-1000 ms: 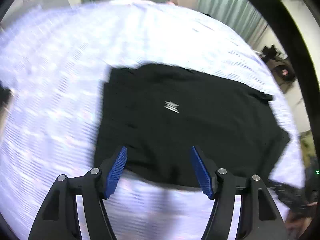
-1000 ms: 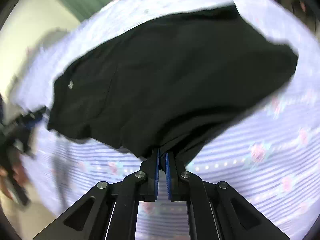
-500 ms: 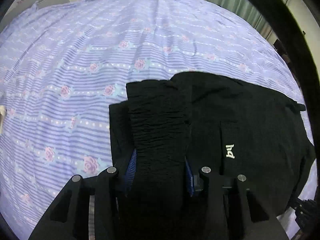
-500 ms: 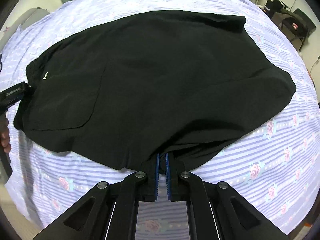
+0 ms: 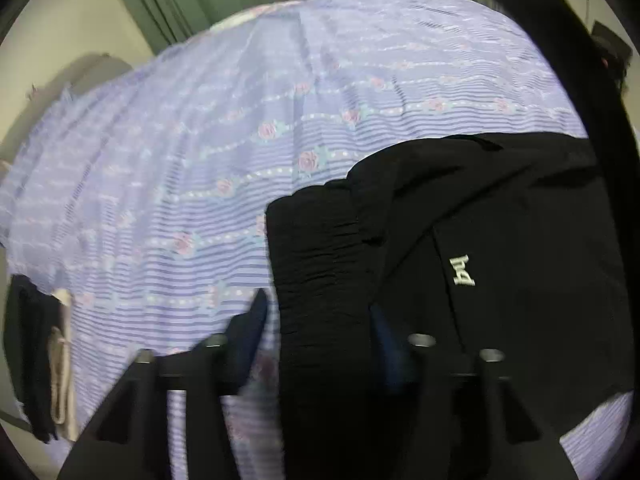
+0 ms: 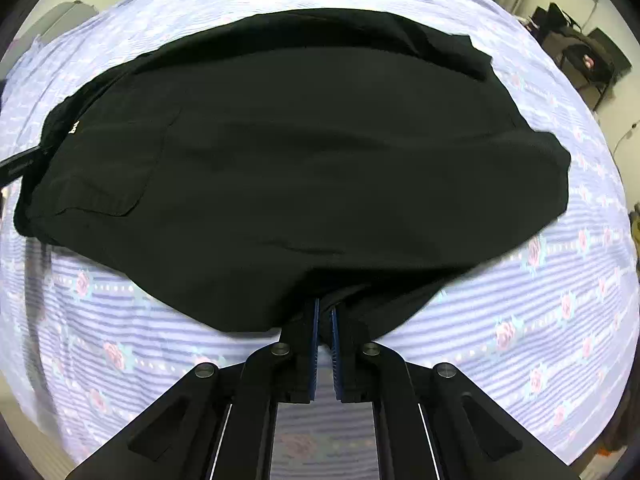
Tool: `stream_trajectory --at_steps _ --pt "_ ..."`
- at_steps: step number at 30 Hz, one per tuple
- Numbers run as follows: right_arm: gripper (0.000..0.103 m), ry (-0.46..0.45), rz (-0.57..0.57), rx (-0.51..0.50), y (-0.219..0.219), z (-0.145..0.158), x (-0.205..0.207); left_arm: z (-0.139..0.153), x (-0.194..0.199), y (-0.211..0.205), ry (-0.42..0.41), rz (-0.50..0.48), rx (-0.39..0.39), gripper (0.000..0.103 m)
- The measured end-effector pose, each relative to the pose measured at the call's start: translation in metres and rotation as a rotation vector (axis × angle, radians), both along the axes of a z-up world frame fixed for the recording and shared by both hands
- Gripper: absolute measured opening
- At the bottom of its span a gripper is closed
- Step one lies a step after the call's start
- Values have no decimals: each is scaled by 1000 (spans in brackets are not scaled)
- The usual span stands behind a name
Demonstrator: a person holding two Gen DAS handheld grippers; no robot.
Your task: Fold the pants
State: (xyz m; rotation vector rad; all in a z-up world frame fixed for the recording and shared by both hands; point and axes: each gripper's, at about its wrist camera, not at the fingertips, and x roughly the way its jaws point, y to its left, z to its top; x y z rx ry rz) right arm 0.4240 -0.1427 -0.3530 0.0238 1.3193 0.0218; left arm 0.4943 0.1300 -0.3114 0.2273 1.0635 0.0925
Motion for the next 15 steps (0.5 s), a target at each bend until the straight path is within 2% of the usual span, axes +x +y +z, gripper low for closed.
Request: stream_trajectory --at_steps 1,2,4,5,6,10,15 --pt "7 2 -6 10 -4 0 -2 5 -4 -3 -9 -7 1 75" --pt "8 -3 -10 17 -5 2 -5 17 -13 -8 -40 -28 9 75" --pt "21 -32 -14 46 -14 9 -13 38 -21 -16 -97 -70 42 83" --pt "32 -63 -24 47 -19 17 -17 53 -29 -27 -141 -128 38 85" --pt "38 -116 -39 49 -26 29 -23 63 -34 -37 -162 -183 14 86" --pt "40 -229 -147 69 -61 56 -37 90 -24 -93 -192 -396 -90 86" --pt "40 -307 -318 66 -132 61 -50 97 1 -177 -167 -592 -193 85"
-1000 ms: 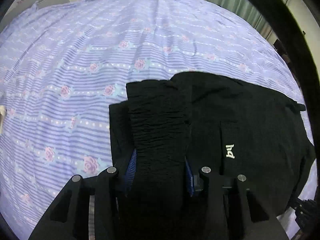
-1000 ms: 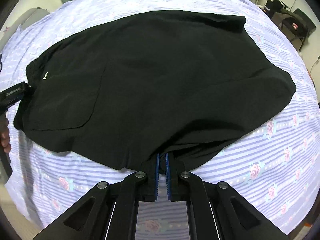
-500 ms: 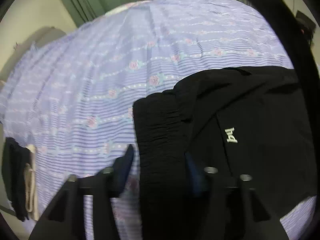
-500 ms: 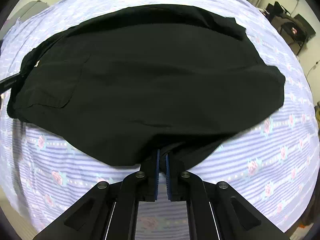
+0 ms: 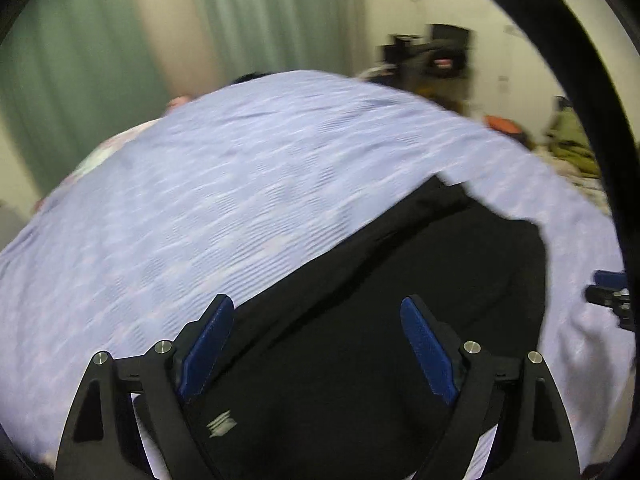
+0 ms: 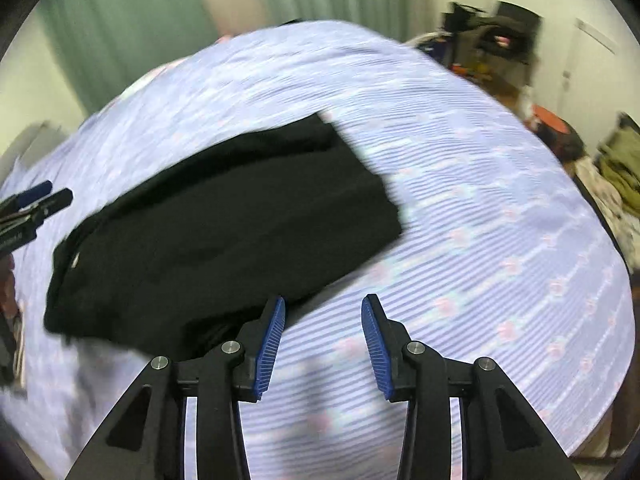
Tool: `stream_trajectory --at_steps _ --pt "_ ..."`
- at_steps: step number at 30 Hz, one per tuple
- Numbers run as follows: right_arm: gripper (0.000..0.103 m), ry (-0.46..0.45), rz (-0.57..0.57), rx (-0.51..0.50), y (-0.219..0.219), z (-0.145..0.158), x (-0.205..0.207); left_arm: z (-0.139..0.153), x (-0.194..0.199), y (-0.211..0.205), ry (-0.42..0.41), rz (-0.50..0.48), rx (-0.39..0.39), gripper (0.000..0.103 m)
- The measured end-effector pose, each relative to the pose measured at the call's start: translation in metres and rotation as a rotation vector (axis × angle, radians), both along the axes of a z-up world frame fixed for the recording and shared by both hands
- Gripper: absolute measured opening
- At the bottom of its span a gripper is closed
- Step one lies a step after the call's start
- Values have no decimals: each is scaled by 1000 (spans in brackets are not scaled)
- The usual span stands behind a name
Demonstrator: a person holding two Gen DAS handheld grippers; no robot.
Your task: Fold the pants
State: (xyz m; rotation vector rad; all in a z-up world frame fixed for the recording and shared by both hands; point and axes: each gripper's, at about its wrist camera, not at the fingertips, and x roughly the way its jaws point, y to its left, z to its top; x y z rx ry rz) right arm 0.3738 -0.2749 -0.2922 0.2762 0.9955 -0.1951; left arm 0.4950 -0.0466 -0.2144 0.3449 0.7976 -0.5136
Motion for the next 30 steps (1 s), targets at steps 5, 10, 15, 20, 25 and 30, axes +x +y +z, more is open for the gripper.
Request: stream_trajectory --at_steps 5,10,15,20,25,30 --pt "40 8 -97 30 -57 -27 -14 -13 -14 -86 51 -169 -66 72" --pt "40 30 -126 42 -92 -39 -37 -24 -69 -168 22 -398 -10 72" --pt "40 42 -100 45 -110 -48 -48 -65 -112 -230 -26 -568 142 73" --pt "40 32 -80 68 -111 -50 -59 -94 -104 -259 -45 -564 248 59" --pt "39 5 -49 102 -113 -51 -53 -75 -66 -232 88 -447 112 6" --pt "39 -72 16 176 -110 -45 -26 -39 -10 -181 195 -205 -157 6"
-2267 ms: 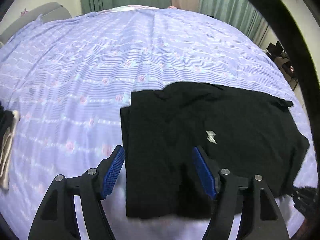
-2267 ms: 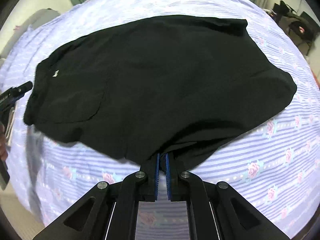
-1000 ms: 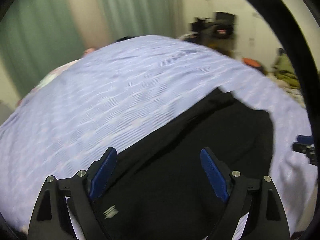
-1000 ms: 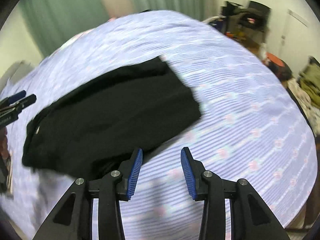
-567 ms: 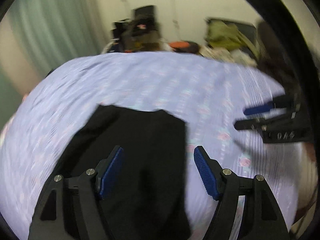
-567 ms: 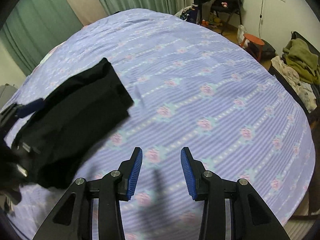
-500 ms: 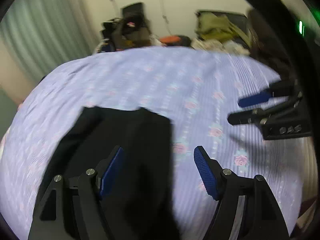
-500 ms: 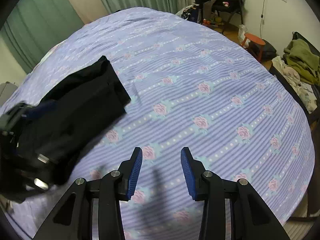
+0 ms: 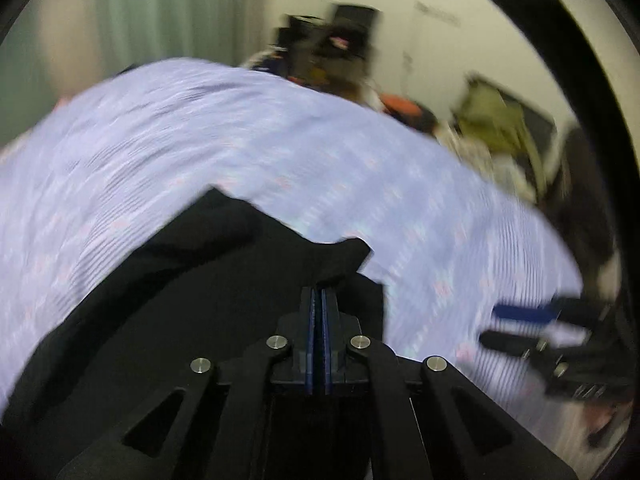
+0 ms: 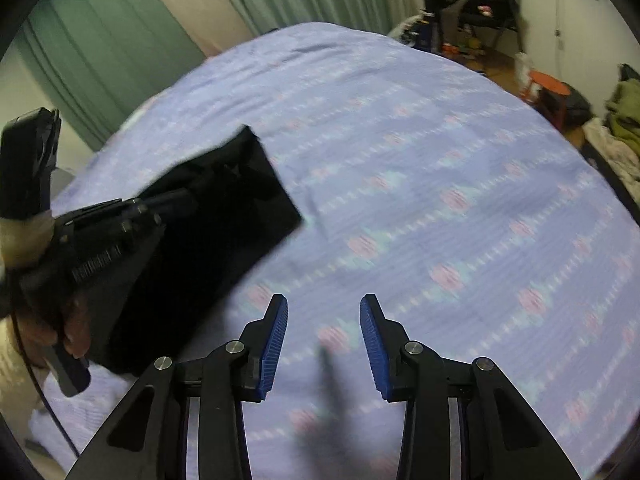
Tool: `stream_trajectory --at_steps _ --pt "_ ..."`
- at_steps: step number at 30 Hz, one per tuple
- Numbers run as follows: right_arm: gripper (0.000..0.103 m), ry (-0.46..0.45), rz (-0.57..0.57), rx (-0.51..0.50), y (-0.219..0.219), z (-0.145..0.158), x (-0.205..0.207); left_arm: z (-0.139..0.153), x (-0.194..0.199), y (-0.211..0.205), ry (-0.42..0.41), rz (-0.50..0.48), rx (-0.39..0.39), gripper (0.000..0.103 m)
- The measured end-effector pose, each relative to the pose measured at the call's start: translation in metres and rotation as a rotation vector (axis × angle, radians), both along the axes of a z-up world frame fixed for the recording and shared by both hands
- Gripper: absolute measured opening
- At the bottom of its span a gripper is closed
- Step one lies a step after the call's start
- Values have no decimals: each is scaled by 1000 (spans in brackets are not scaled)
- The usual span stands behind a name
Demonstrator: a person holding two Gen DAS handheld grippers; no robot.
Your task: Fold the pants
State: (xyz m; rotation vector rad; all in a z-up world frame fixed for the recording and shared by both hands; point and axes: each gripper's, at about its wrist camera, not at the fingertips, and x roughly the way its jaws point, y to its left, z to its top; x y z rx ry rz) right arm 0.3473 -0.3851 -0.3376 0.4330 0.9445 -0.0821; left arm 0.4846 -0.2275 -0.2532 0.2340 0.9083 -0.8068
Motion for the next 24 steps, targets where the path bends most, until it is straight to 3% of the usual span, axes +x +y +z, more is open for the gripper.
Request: stream_trajectory --at_steps 6,8,11,15,16,18,20,24 --pt "39 -36 77 61 13 -7 49 -4 40 42 -3 146 24 5" --pt "44 -38 100 71 20 -10 64 -7 42 50 6 155 25 5" --pt "60 -39 125 41 32 -11 95 -9 36 54 12 135 24 5" --pt "61 12 190 -49 44 -23 126 -12 26 54 21 112 21 5" --pt "59 36 214 -47 46 -29 132 -12 28 54 28 107 21 6" --pt "23 67 250 -60 49 -37 134 -15 26 58 38 109 31 6" --pt "9 74 267 -85 48 -37 126 -19 22 62 58 105 36 6" --pt "7 29 227 -62 32 -19 86 -17 9 65 49 91 55 23"
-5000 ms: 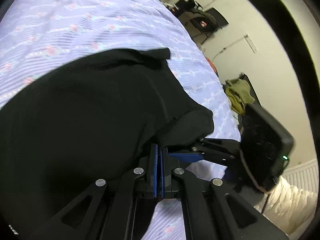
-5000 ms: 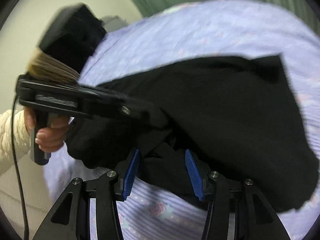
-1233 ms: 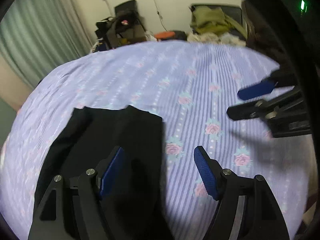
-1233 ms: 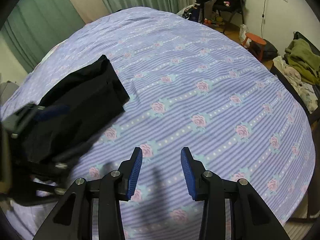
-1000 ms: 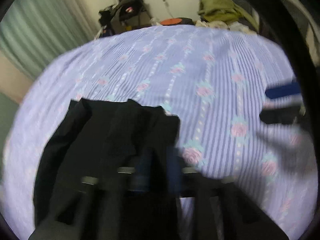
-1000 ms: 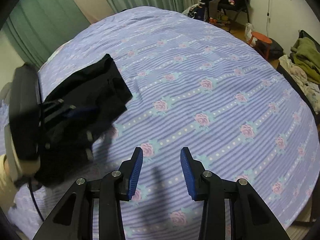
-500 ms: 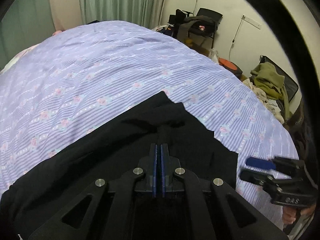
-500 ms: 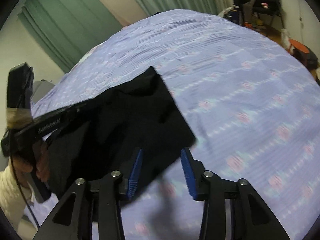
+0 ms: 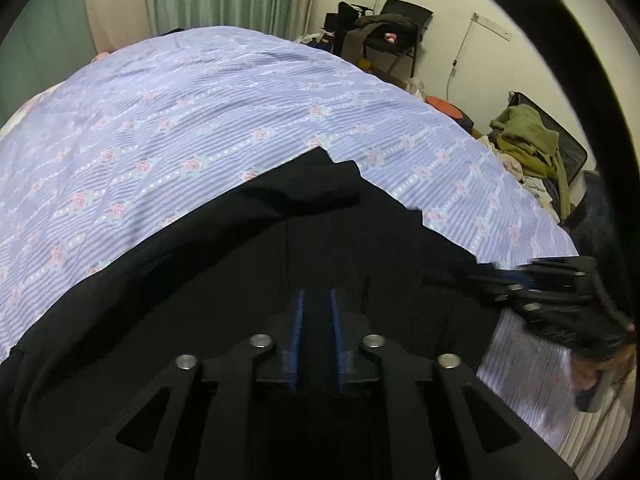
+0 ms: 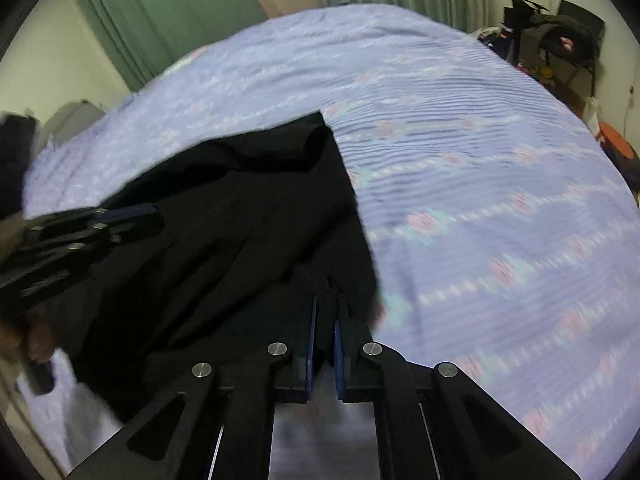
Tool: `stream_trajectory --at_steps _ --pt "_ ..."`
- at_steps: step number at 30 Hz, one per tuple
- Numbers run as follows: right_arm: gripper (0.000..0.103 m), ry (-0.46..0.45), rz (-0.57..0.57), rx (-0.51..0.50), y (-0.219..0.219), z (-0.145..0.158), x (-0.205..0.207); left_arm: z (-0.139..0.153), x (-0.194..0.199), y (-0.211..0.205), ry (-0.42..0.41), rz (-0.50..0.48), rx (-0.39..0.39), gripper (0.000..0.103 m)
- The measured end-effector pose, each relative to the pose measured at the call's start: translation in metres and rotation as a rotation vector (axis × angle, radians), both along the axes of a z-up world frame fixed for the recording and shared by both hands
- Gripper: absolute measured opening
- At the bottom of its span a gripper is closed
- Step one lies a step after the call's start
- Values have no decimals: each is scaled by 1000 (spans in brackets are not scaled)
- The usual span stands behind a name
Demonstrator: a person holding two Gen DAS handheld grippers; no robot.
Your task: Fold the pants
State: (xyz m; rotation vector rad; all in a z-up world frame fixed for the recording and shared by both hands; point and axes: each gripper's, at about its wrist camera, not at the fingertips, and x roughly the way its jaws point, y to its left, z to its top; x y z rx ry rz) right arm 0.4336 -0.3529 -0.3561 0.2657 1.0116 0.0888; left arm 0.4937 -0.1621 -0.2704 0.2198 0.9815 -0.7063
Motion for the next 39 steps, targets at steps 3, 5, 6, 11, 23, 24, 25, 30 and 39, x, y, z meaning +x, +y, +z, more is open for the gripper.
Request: stream_trajectory --at_steps 3,5,6,11,23,24,25,30,39 --pt "6 -17 -34 9 -9 15 -35 2 -15 0 6 -23 -10 39" --pt "5 4 -65 -12 -13 14 -53 2 -25 -3 15 -53 -13 47" --pt "5 20 -83 -19 -16 8 -58 2 -29 -4 10 -64 -7 50" --pt "6 65 -149 23 -24 -11 -65 -11 -40 -15 -4 -90 60 53" --pt "5 18 -305 5 -55 19 -95 9 -51 -18 -41 -75 -44 4" --pt "8 16 -312 43 -59 18 -98 14 -57 -21 -59 -100 -47 4" --pt "13 21 -304 81 -59 16 -99 18 -62 -23 -70 -119 -46 4" --pt "47 73 -250 248 -46 -2 -90 33 -64 -20 -93 -129 -53 4" --pt "23 95 -435 570 -51 -38 -71 59 -73 -11 -153 -254 -10 4"
